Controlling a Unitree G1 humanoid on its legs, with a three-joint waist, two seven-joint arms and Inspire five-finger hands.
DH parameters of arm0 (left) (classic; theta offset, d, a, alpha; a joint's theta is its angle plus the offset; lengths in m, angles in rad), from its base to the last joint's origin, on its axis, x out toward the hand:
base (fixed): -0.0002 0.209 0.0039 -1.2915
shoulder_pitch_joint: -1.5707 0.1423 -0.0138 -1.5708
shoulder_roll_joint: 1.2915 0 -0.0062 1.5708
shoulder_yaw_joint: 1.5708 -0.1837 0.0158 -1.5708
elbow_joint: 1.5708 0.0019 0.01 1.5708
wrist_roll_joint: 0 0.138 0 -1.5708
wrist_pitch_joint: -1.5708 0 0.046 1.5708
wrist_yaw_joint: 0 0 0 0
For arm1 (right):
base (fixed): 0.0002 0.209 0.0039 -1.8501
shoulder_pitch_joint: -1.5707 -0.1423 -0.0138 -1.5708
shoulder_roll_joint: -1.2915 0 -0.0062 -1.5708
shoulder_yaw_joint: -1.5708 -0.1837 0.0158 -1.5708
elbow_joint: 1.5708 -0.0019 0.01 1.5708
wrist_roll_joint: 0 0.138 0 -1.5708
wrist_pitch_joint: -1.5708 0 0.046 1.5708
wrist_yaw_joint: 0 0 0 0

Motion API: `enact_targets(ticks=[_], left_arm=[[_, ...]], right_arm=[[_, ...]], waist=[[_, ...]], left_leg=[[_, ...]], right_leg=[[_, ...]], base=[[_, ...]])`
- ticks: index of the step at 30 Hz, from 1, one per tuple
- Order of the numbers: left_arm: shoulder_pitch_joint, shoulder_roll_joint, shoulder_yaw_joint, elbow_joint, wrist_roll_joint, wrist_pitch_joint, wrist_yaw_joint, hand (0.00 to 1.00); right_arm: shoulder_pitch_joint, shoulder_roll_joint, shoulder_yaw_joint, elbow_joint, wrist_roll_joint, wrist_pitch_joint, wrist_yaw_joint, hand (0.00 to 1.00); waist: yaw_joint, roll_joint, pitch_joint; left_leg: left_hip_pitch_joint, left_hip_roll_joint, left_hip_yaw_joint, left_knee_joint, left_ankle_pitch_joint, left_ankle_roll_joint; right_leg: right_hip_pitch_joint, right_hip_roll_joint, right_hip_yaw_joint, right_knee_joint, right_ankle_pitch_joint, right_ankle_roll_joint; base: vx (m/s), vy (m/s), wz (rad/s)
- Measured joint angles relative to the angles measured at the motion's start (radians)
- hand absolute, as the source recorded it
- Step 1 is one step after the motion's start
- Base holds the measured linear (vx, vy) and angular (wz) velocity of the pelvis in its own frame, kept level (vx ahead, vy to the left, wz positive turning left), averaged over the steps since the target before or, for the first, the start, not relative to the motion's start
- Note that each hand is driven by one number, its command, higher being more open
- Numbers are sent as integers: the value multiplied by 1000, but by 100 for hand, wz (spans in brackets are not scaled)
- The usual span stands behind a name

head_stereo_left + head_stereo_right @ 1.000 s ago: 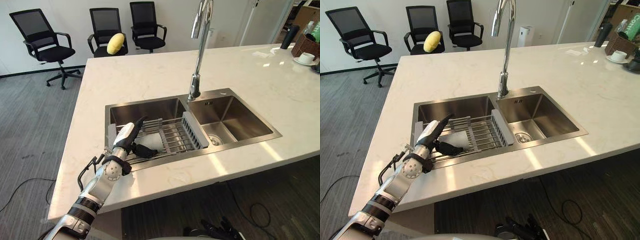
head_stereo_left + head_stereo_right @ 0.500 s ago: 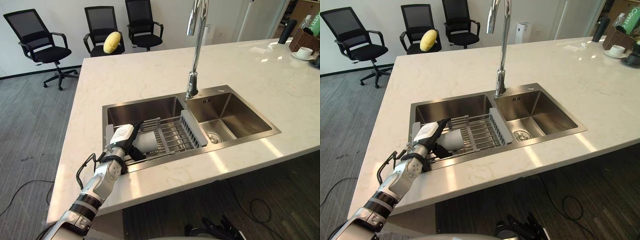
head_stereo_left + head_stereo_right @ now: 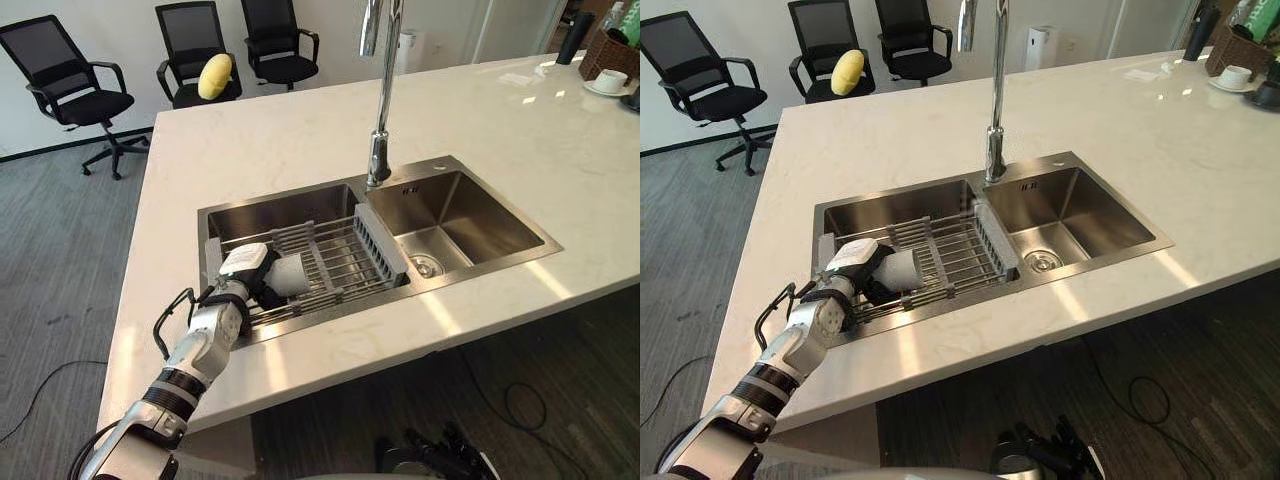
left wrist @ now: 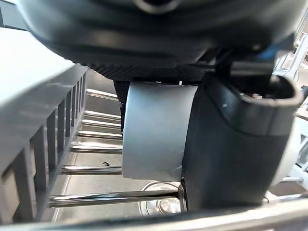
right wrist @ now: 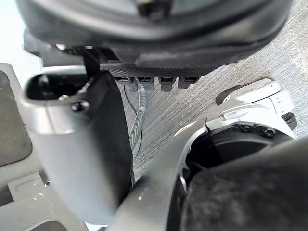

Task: Walk over to the sink, pick up the cup, carry it to the dishwasher, place the cup inside the dishwasher, then close the dishwasher door

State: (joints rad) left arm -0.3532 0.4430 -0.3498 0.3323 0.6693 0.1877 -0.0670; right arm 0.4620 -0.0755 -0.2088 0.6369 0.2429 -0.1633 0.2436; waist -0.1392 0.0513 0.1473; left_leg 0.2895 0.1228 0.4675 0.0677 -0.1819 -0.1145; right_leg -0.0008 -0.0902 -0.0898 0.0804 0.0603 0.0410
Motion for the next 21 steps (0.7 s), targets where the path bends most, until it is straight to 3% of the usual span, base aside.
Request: enact_targets(ticks=[7,15,21], left_arm=[[-4,11,-22,31,-71,-33,48,0],[-19,38,-96,31,-205,-86,118,0],[-63,37,-96,-198,-428,-198,136,0]], right_arm=[[0,1,6,0,0,-3,0,100],[12,2,6,0,0,-23,0,100],[19,15,-1,7,-3,-40,0,100]], waist=[[-12,-3,2],[8,-6,0],[36,-29,-13]], left_leg=[[1,-1,-20,4,0,1],[-7,-4,-45,4,7,12],[-17,-7,-69,0,19,30]], right_leg=[[17,-9,-24,-4,-1,1],[23,-15,-37,-8,0,1],[24,-19,-55,-5,-1,1]], base=[[-17,-10,8],[-12,-6,9],[-24,-12,9]])
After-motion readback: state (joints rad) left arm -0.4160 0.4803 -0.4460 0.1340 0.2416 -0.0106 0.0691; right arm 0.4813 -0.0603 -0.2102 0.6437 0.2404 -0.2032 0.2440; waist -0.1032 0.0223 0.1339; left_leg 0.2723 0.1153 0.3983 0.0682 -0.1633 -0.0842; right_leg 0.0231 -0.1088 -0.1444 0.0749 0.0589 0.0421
